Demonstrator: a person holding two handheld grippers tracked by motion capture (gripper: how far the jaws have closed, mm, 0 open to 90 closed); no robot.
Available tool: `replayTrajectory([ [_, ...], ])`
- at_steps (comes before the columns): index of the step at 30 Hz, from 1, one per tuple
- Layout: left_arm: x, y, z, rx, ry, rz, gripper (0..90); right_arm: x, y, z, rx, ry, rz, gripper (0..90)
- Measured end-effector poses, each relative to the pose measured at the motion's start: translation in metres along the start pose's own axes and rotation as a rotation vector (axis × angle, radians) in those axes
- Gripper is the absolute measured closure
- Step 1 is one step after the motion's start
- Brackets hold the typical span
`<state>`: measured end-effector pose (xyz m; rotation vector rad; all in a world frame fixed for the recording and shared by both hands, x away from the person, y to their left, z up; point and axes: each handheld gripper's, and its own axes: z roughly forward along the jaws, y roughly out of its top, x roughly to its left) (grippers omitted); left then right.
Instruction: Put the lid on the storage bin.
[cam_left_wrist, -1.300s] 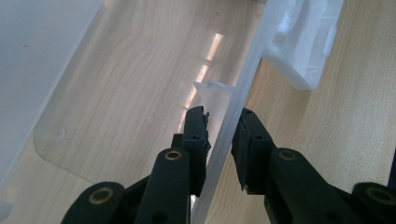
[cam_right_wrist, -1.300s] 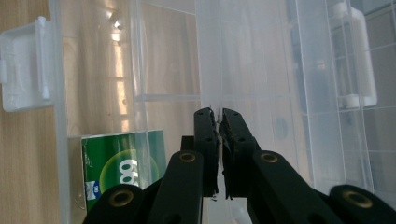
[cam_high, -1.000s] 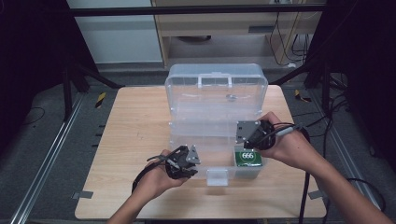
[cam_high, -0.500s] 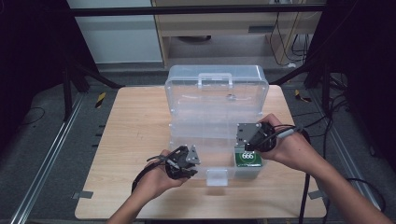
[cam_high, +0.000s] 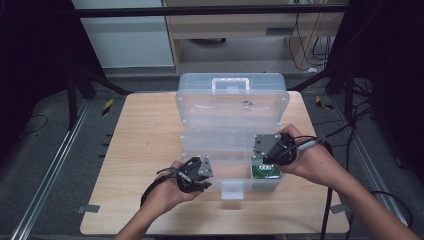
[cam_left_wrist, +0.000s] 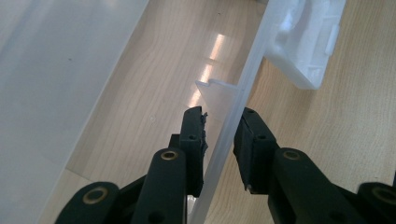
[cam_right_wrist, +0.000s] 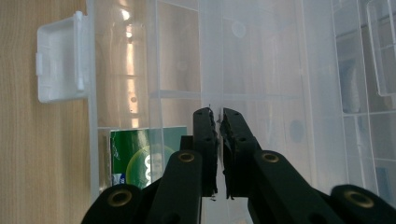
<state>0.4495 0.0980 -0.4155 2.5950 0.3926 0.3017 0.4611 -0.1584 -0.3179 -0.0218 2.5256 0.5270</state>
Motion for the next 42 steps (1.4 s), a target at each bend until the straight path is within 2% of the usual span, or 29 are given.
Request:
replayTrajectory([
  [2,0.0,-0.001,-0.003,-0.021,0.012,-0.012,69.3,0.0,0.0,0.0,-0.003,0.0,0.003,85.0],
  [3,0.002,-0.001,-0.006,-0.033,0.012,-0.004,67.0,0.0,-0.001,0.0,-0.003,0.0,0.003,84.9],
  [4,0.0,-0.002,-0.009,-0.043,0.011,-0.028,65.6,0.0,-0.001,0.0,-0.004,0.0,0.003,84.9],
  [5,0.002,-0.001,-0.011,-0.049,0.01,0.01,64.3,0.0,-0.001,0.0,-0.006,0.0,0.004,84.9],
  [6,0.002,-0.002,-0.014,-0.066,0.006,0.004,63.3,0.0,-0.001,0.0,-0.006,0.0,0.004,84.8],
  [7,-0.001,-0.003,-0.018,-0.084,0.009,-0.037,61.8,0.0,-0.001,0.0,-0.007,0.0,0.005,84.8],
  [9,-0.002,-0.004,-0.027,-0.124,0.012,-0.068,58.2,0.0,-0.001,0.0,-0.008,0.001,0.004,84.7],
  [11,-0.002,-0.005,-0.036,-0.169,0.011,-0.085,57.1,0.0,-0.001,0.0,-0.009,-0.002,0.006,84.7],
  [12,0.001,-0.005,-0.042,-0.198,0.017,-0.063,56.5,0.0,-0.001,0.0,-0.01,-0.001,0.007,84.8],
  [14,0.002,-0.007,-0.051,-0.23,0.009,-0.074,57.7,0.001,-0.002,0.0,-0.014,-0.006,0.009,84.7],
  [18,0.004,-0.011,-0.07,-0.295,0.004,-0.107,65.8,0.002,-0.003,0.0,-0.016,-0.001,0.02,84.6],
  [21,0.008,-0.012,-0.084,-0.304,0.033,-0.129,72.6,0.002,-0.003,0.0,-0.018,0.001,0.014,84.4],
  [23,0.014,-0.014,-0.094,-0.321,0.062,-0.155,77.8,0.003,-0.003,0.0,-0.019,-0.001,0.014,84.2],
  [24,0.016,-0.014,-0.096,-0.344,0.062,-0.159,82.3,0.004,-0.003,0.0,-0.019,0.0,0.018,84.2],
  [27,0.027,-0.016,-0.107,-0.343,0.098,-0.202,85.9,0.004,-0.004,0.0,-0.018,0.001,0.015,84.0],
  [29,0.035,-0.017,-0.112,-0.346,0.107,-0.242,89.4,0.004,-0.004,0.0,-0.019,0.003,0.016,83.8],
  [33,0.051,-0.018,-0.116,-0.36,0.125,-0.309,89.7,0.006,-0.004,0.001,-0.024,0.002,0.017,83.4],
  [36,0.064,-0.015,-0.119,-0.375,0.146,-0.331,89.7,0.007,-0.005,0.001,-0.024,0.002,0.014,83.2],
  [39,0.078,-0.008,-0.125,-0.413,0.155,-0.373,89.7,0.007,-0.004,0.001,-0.025,0.003,0.012,83.1],
  [42,0.089,0.0,-0.13,-0.411,0.171,-0.388,89.7,0.007,-0.004,0.001,-0.023,0.002,0.011,82.9],
])
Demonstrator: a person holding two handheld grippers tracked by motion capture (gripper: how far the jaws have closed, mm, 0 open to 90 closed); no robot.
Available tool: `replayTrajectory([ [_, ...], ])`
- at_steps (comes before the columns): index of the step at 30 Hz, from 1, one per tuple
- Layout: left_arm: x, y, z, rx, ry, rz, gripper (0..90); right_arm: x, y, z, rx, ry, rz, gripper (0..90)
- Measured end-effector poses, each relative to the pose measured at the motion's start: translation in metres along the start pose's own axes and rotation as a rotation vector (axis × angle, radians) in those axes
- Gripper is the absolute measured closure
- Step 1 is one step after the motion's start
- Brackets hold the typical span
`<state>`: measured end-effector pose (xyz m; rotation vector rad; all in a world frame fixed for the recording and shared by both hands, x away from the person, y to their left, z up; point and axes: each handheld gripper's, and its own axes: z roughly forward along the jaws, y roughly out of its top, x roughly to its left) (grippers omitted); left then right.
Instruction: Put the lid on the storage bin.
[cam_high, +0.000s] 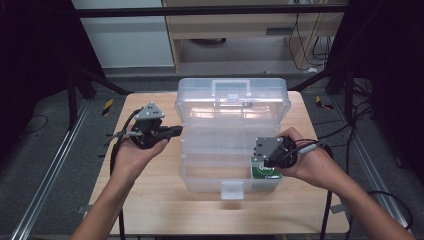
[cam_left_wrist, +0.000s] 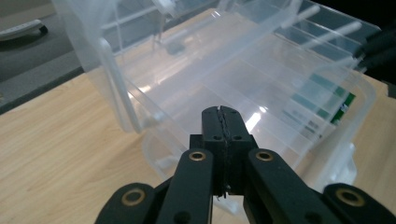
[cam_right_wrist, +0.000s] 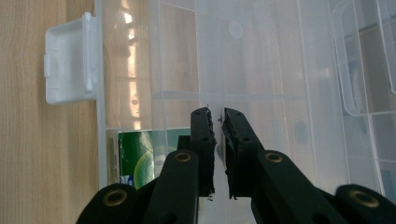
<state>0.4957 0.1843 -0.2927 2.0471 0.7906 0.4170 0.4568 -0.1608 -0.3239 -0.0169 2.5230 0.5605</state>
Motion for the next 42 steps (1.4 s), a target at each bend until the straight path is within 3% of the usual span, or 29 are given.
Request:
replayTrajectory([
  [7,0.012,0.011,0.009,0.034,-0.001,-0.027,89.8,0.0,-0.001,0.0,0.0,0.0,0.002,82.8],
  [19,0.032,0.011,0.013,0.014,0.001,-0.123,89.8,0.002,-0.002,0.0,-0.002,0.003,0.005,82.2],
  [42,0.024,0.003,0.012,0.012,-0.042,-0.126,89.8,0.009,-0.004,0.001,-0.007,0.015,0.011,82.2],
])
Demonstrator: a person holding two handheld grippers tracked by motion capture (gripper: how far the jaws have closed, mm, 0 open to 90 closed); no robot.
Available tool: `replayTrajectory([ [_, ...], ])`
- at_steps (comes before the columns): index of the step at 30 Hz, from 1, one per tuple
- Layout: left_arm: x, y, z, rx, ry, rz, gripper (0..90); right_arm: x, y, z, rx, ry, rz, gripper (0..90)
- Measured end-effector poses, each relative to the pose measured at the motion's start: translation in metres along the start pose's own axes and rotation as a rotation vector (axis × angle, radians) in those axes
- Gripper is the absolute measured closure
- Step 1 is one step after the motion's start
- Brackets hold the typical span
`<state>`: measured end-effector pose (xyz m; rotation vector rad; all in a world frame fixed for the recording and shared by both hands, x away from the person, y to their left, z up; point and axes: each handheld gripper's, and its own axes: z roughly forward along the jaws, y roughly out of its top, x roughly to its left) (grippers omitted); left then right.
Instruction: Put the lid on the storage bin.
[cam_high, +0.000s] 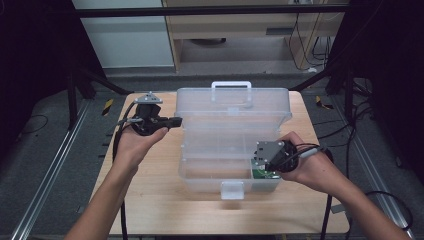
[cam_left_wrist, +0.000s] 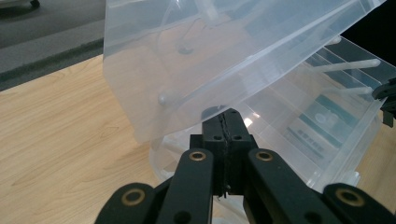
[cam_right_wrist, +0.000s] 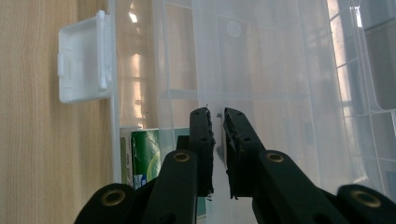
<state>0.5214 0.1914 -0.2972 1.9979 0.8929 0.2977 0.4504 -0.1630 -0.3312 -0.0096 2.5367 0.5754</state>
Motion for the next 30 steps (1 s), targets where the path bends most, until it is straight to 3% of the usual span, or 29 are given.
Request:
replayTrajectory([
  [12,-0.002,-0.006,-0.002,-0.005,-0.008,0.001,89.7,0.002,-0.002,0.0,-0.005,0.008,0.016,81.6],
  [15,-0.004,-0.009,-0.002,-0.004,-0.011,0.0,89.7,0.003,-0.004,0.001,-0.016,0.012,0.039,77.0],
  [21,-0.008,-0.016,-0.004,-0.006,-0.019,0.014,89.7,0.009,-0.007,-0.005,-0.082,0.008,0.135,63.5],
  [22,-0.009,-0.018,-0.004,-0.006,-0.016,0.013,89.7,0.01,-0.009,-0.008,-0.105,-0.002,0.171,60.2],
  [26,-0.011,-0.022,-0.004,-0.01,-0.021,0.017,89.7,0.012,-0.011,-0.012,-0.126,-0.008,0.216,55.5],
  [30,-0.013,-0.028,-0.004,-0.013,-0.03,0.025,89.7,0.014,-0.016,-0.016,-0.132,-0.032,0.264,44.6],
])
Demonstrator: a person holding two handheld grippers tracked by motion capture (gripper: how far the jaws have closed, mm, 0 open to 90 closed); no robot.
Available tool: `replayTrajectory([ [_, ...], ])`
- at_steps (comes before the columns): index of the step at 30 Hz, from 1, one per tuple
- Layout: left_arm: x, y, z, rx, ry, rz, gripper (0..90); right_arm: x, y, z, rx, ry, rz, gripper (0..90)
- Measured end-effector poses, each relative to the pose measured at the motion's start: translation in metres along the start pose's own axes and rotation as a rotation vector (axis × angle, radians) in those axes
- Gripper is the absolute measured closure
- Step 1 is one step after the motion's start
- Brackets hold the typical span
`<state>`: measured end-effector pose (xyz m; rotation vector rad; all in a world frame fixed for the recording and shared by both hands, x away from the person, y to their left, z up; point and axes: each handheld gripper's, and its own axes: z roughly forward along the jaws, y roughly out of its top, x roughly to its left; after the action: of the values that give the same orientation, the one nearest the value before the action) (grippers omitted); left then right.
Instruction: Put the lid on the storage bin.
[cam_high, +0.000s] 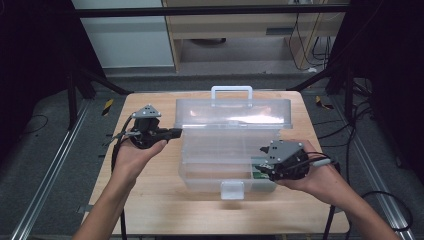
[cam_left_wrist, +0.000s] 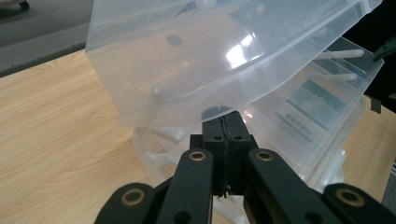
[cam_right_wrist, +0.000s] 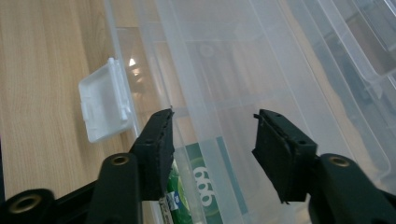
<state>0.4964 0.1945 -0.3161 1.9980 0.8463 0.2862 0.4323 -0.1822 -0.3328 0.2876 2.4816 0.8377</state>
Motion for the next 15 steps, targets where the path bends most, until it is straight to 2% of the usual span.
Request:
replayTrajectory([
  [2,0.0,-0.003,0.0,-0.001,-0.005,0.006,89.7,0.0,-0.003,-0.001,-0.005,-0.008,0.044,39.6],
  [4,-0.001,-0.007,0.0,-0.003,-0.011,-0.001,89.7,-0.001,-0.006,-0.003,-0.011,-0.013,0.075,39.2],
  [15,-0.005,-0.02,0.001,0.003,-0.02,0.002,89.7,0.002,-0.021,-0.017,-0.023,-0.046,0.153,30.8],
])
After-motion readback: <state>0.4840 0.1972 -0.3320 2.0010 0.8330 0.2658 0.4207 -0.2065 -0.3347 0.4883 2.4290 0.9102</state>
